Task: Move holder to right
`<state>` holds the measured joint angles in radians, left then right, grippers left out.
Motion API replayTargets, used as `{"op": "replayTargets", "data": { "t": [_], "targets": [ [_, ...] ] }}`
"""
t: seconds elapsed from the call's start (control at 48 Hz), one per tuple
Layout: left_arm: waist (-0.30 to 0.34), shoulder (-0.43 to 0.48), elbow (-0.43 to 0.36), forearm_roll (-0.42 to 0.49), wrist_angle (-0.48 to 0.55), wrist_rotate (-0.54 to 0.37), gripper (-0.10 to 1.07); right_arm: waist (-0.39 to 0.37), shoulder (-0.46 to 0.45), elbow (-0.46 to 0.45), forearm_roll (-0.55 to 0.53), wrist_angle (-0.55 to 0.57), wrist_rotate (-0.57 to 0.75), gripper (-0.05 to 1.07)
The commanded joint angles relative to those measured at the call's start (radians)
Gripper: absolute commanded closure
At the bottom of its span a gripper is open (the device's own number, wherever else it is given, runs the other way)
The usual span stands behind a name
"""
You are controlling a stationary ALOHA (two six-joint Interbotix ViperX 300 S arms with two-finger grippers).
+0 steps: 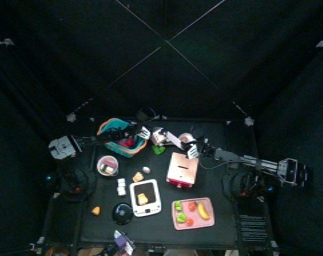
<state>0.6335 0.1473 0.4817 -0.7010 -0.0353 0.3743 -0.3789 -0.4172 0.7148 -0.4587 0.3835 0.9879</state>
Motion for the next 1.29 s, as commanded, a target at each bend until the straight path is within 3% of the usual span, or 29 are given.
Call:
{"op": "replayTargets", "data": {
  "t": [0.0, 0.167, 0.271, 0.479, 0.667, 1.021, 1.271],
  "targets": [
    [-0.005, -0.043, -0.008, 0.003, -0.026, 0.005, 0.3, 0.0, -0.028, -0.011, 0.0, -0.003, -0.002, 0.48],
    [-0.002, -0.048, -0.029, 0.002, 0.006, 0.005, 0.3, 0.0, -0.031, -0.011, -0.002, -0.002, -0.002, 0.48],
    [0.002, -0.048, -0.078, 0.002, 0.1, 0.003, 0.31, 0.0, -0.031, -0.009, -0.002, -0.003, -0.002, 0.48],
    [0.064, 0.006, -0.176, 0.006, 0.247, 0.002, 0.31, 0.0, -0.031, -0.008, -0.002, -0.003, -0.002, 0.48],
    [0.109, 0.066, -0.213, 0.038, 0.325, 0.002, 0.33, 0.002, -0.037, 0.002, -0.002, -0.003, -0.002, 0.48],
    [0.11, 0.129, -0.275, 0.083, 0.497, 0.0, 0.38, 0.002, -0.038, 0.0, -0.002, -0.003, -0.002, 0.48],
    [0.109, 0.164, -0.311, 0.104, 0.551, -0.002, 0.38, 0.006, -0.043, 0.005, -0.002, -0.003, -0.002, 0.48]
  ]
}}
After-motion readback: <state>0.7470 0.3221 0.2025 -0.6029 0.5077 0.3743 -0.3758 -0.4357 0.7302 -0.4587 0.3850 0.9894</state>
